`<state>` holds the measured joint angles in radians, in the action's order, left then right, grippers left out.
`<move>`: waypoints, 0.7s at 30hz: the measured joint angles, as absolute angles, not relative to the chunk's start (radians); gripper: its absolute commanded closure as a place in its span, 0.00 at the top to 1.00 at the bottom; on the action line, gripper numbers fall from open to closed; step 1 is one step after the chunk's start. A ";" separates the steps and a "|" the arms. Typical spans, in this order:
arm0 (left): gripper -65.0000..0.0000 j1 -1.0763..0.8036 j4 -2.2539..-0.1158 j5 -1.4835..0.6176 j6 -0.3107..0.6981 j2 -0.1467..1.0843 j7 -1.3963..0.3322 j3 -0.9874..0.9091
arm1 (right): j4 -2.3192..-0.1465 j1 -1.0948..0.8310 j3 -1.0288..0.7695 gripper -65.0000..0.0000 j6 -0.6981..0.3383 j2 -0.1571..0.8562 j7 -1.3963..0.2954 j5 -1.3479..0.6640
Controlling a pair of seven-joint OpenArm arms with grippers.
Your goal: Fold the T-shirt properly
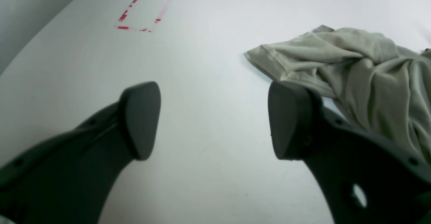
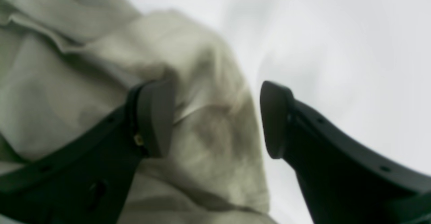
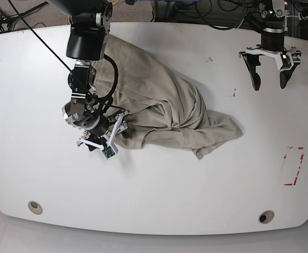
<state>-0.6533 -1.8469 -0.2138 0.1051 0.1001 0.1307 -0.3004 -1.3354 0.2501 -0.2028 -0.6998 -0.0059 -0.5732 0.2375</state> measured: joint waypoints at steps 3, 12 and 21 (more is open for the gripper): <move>0.71 -0.653 -1.847 -0.214 0.105 0.100 0.130 -0.300 | -1.332 0.268 -0.205 0.59 -0.700 -0.006 -0.580 0.238; 0.71 -0.653 -1.847 -0.214 0.105 0.100 0.130 -0.300 | -1.209 0.337 -0.214 0.59 -0.700 -0.006 -0.572 0.236; 0.71 -0.653 -1.847 -0.214 0.105 0.100 0.131 -0.300 | -1.058 0.385 -0.250 0.59 -0.698 -0.007 -0.484 0.237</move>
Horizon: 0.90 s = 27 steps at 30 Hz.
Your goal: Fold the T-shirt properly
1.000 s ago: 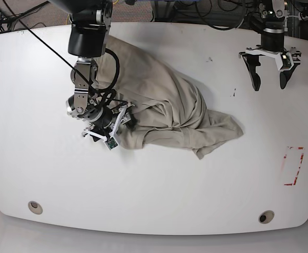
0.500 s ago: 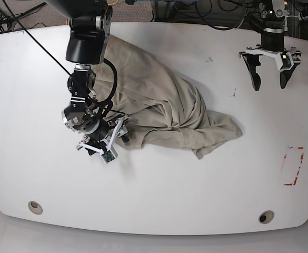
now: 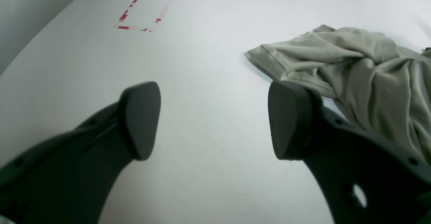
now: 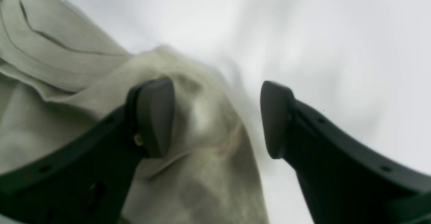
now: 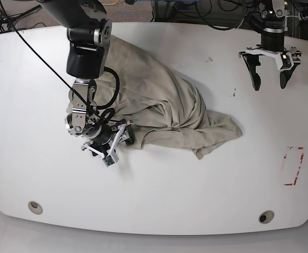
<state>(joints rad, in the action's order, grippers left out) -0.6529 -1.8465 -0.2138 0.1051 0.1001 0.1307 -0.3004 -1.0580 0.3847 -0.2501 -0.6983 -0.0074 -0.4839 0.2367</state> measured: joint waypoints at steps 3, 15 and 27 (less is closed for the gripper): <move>0.71 -0.653 -1.847 -0.213 0.105 0.100 0.131 -0.300 | -1.025 0.385 -0.250 0.59 -0.698 -0.006 -0.466 0.236; 0.71 -0.651 -1.845 -0.213 0.105 0.101 0.130 -0.300 | -1.007 0.369 -0.248 0.55 -0.696 -0.006 -0.425 0.228; 0.72 -0.651 -1.845 -0.214 0.105 0.101 0.129 -0.300 | -1.039 0.346 -0.227 0.01 -0.699 -0.014 -0.429 0.213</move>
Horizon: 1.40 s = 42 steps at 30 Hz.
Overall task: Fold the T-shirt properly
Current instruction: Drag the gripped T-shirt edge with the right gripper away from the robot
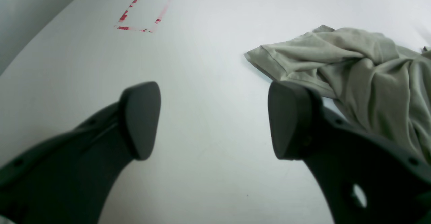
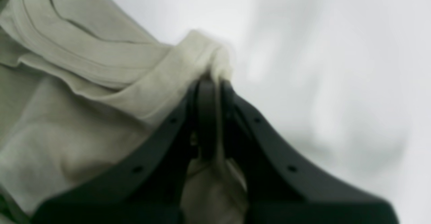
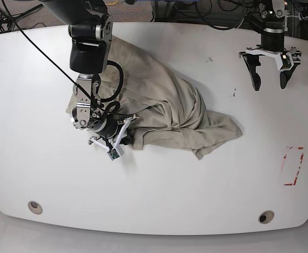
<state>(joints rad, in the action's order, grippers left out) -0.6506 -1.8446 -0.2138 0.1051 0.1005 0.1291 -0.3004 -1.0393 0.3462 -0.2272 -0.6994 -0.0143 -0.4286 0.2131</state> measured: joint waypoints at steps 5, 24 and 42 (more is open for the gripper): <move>0.72 -0.650 -1.845 -0.215 0.110 0.101 0.090 -0.300 | -1.119 0.327 -0.227 0.00 -0.698 -0.031 -0.490 0.237; 0.72 -0.612 -1.847 -0.300 0.449 0.100 -0.187 -0.303 | -1.647 0.399 0.020 0.00 -0.699 -0.087 -0.798 0.237; 0.72 -0.603 -1.826 -0.300 0.579 0.101 -0.188 -0.247 | -1.784 0.685 0.178 0.00 -0.655 -0.083 -0.859 0.239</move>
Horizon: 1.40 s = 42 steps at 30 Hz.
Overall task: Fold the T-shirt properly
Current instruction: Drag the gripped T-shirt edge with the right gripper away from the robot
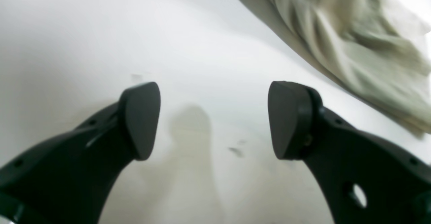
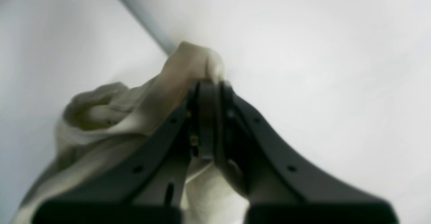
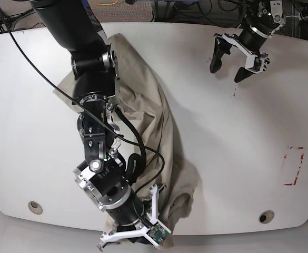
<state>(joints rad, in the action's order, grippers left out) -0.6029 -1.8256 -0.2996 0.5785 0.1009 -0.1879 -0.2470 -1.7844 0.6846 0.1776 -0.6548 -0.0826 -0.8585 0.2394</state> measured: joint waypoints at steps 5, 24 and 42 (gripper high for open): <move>0.72 -0.584 -1.796 -0.297 0.577 0.101 -0.188 -0.230 | -1.786 0.772 0.239 0.00 -0.655 -0.105 -0.862 0.277; 0.72 -0.553 -1.786 -0.293 0.579 0.100 -0.188 -0.156 | -1.877 1.047 0.407 0.00 -0.661 -0.148 -0.877 0.344; 0.72 -0.553 -1.787 -0.293 0.577 0.097 -0.187 -0.158 | -1.784 1.231 0.409 0.00 -0.659 -0.152 -0.887 0.336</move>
<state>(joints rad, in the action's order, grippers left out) -0.5533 -1.7866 -0.2928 0.5770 0.0975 -0.1875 -0.1577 -1.7840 1.2312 0.4091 -0.6586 -0.1524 -0.8871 0.3363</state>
